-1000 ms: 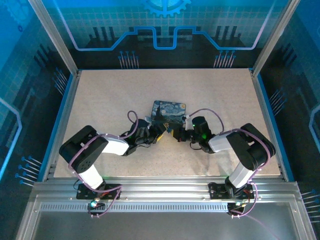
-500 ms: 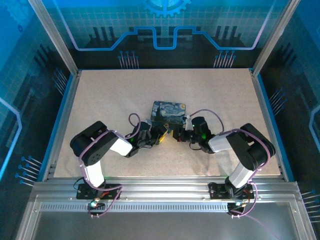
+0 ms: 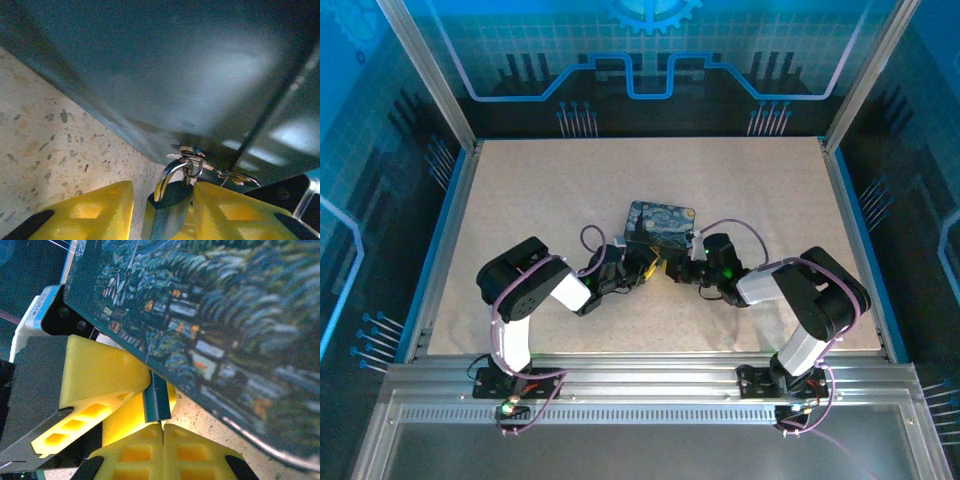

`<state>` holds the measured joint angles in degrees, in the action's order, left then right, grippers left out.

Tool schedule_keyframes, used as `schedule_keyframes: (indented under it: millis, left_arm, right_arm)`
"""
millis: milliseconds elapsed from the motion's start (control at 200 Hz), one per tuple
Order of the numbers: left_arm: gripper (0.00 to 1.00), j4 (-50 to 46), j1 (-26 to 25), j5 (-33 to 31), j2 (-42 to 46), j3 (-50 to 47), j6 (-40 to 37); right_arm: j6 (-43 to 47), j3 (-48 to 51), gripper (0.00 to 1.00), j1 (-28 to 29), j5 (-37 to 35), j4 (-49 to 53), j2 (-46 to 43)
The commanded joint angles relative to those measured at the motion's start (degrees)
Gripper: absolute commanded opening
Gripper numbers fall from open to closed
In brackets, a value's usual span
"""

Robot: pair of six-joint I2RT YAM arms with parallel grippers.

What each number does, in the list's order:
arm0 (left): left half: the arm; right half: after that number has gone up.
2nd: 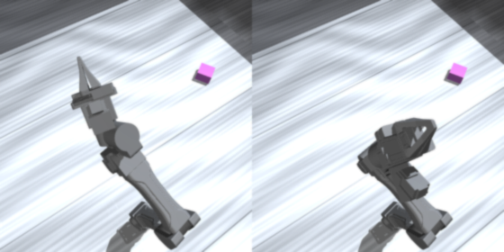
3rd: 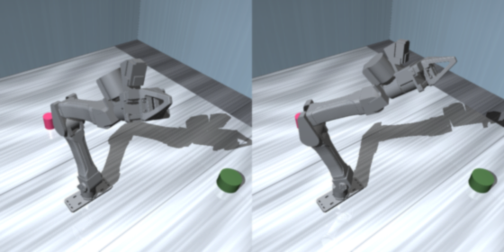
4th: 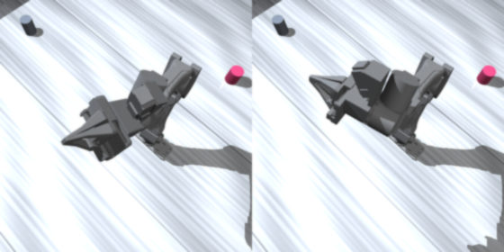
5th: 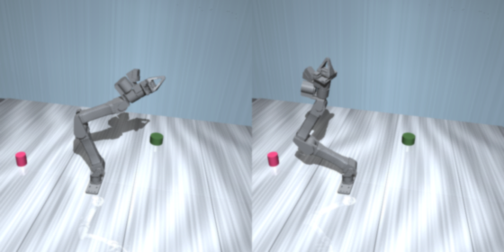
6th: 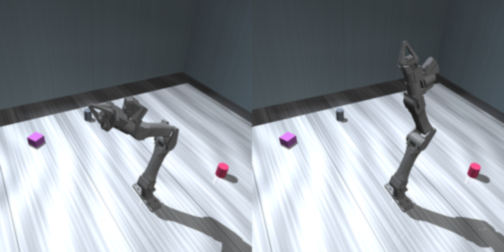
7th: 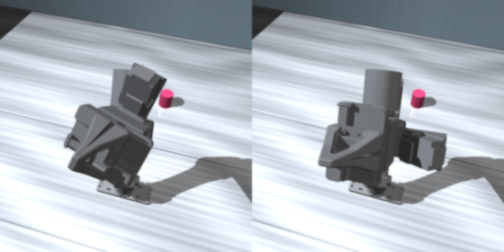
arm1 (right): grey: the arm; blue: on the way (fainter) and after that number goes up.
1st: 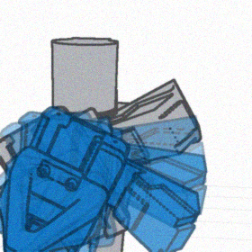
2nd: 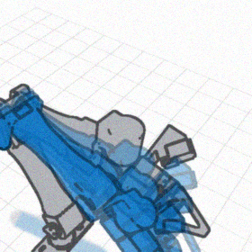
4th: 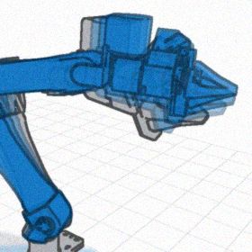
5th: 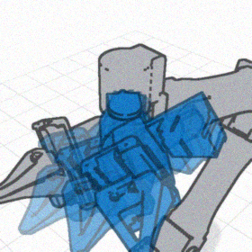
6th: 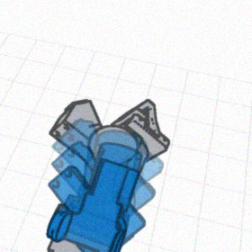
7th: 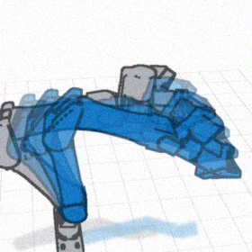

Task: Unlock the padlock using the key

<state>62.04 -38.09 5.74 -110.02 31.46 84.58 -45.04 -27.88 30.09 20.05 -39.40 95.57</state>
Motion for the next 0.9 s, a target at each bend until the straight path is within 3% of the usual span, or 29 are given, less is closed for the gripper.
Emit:
schedule_keyframes:
  millis: [0, 365, 660, 895]
  left_arm:
    - [0.34, 1.6, -0.7, -1.1, -2.0, 1.0, 1.0]
    - [0.05, 0.8, -0.9, -1.6, -0.7, 0.7, -0.1]
    - [0.01, -2.0, -1.0, -2.5, 2.2, -0.1, -1.1]
    - [0.0, -3.3, -1.0, -2.8, 4.2, -0.8, -1.6]
  right_arm:
    - [-0.5, -1.2, 0.0, 1.0, 1.3, 1.0, 0.1]
    - [-1.0, -0.6, 0.05, 0.5, 0.9, 1.9, -2.5]
    - [-0.4, 1.3, 0.21, -0.7, 0.2, 4.0, -6.4]
    - [5.1, 1.8, 0.3, -1.5, -3.3, 12.8, -13.6]
